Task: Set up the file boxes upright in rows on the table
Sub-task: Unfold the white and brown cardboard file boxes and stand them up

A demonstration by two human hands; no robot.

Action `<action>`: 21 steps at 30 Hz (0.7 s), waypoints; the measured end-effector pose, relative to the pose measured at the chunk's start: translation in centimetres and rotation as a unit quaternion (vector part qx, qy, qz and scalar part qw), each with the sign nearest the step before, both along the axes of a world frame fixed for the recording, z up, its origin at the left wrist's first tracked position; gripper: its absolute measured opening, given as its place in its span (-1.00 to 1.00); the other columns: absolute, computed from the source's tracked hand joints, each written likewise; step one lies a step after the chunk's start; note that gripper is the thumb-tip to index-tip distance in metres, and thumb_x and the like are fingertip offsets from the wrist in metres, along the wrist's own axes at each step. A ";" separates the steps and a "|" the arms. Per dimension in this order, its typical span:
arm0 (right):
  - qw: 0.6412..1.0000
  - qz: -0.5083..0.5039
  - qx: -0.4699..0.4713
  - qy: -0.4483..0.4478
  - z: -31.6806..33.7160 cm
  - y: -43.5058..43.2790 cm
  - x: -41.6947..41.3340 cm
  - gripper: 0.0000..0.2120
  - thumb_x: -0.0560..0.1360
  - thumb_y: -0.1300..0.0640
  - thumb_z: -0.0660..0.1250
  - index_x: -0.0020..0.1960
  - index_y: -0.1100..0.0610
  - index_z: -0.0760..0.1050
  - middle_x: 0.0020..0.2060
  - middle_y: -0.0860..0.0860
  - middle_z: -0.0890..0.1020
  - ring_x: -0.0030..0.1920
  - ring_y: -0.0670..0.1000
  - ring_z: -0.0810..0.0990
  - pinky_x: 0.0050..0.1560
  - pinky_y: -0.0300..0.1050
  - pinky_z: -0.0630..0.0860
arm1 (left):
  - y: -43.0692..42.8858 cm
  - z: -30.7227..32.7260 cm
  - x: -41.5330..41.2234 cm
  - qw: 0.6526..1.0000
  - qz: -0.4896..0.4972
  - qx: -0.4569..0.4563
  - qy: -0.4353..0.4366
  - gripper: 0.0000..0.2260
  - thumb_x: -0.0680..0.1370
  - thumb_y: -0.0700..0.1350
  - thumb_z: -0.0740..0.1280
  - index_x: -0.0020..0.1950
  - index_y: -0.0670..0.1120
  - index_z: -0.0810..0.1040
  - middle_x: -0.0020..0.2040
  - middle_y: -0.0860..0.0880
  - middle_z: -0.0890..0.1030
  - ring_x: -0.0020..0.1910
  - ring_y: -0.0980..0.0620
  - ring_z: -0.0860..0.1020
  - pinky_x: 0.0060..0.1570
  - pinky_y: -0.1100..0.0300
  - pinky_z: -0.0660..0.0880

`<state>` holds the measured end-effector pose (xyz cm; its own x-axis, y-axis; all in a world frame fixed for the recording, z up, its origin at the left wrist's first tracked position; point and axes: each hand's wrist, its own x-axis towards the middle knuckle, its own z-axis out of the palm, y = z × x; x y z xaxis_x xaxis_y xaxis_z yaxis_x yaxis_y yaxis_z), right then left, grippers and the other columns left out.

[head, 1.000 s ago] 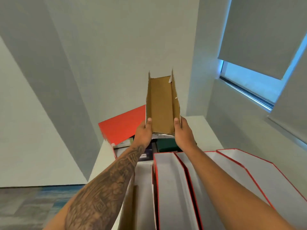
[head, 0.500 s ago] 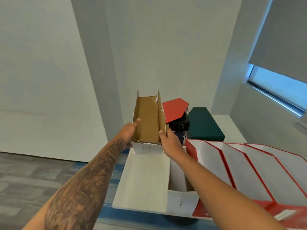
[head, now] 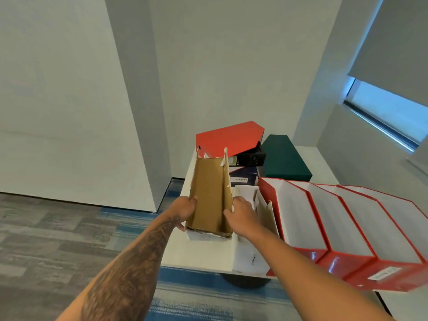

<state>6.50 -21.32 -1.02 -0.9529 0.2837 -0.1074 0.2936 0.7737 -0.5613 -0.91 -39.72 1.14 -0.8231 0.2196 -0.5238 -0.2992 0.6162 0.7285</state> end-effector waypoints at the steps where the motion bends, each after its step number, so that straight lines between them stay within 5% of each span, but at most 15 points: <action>1: 1.000 0.005 0.006 -0.003 -0.3 0.1 0.2 -0.66 0.60 -0.05 0.22 0.32 0.06 0.43 0.28 0.02 0.49 0.21 0.05 0.50 0.21 0.06 0.54 | -0.2 -0.4 0.0 1.000 -0.010 -0.007 -0.004 -0.48 0.69 0.15 0.04 0.52 -0.16 0.27 0.44 -0.18 0.43 0.32 -0.25 0.49 -0.15 -0.07 0.66; 7: 0.999 0.014 0.015 -0.026 -1.8 -0.1 1.6 -0.60 0.59 -0.08 0.29 0.37 0.00 0.35 0.33 -0.03 0.45 0.23 0.01 0.50 0.21 -0.02 0.56 | -0.4 -2.3 0.9 0.997 -0.044 -0.047 -0.031 -0.59 0.72 -0.01 0.06 0.51 -0.17 0.26 0.44 -0.19 0.45 0.32 -0.24 0.50 -0.18 -0.01 0.64; 14: 1.000 -0.004 -0.001 -0.004 -2.4 0.3 1.7 -0.35 0.59 -0.15 0.29 0.59 -0.06 0.11 0.61 -0.04 0.17 0.53 0.12 0.32 0.41 0.12 0.45 | 1.6 -2.2 1.1 0.997 -0.011 -0.070 -0.011 -0.67 0.72 -0.06 0.09 0.39 -0.23 0.36 0.40 -0.23 0.46 0.29 -0.27 0.51 0.09 -0.12 0.61; 17: 0.998 -0.030 -0.050 -0.039 -2.5 1.1 2.1 -0.37 0.62 -0.15 0.26 0.59 -0.06 0.08 0.57 -0.01 0.30 0.49 0.14 0.40 0.39 0.13 0.44 | 2.3 -2.7 0.9 0.996 -0.023 -0.082 -0.019 -0.83 0.72 -0.09 0.10 0.16 -0.18 0.37 0.31 -0.25 0.52 0.05 -0.19 0.53 0.09 -0.13 0.61; 21: 0.992 -0.011 -0.082 -0.093 -2.6 1.9 2.8 -0.48 0.67 -0.10 0.22 0.57 -0.03 0.18 0.50 0.01 0.42 0.44 0.14 0.46 0.39 0.09 0.43 | 3.4 -4.3 0.8 0.994 -0.043 -0.096 -0.023 -0.84 0.72 -0.08 0.09 0.15 -0.15 0.35 0.32 -0.23 0.51 0.06 -0.18 0.52 0.01 -0.08 0.60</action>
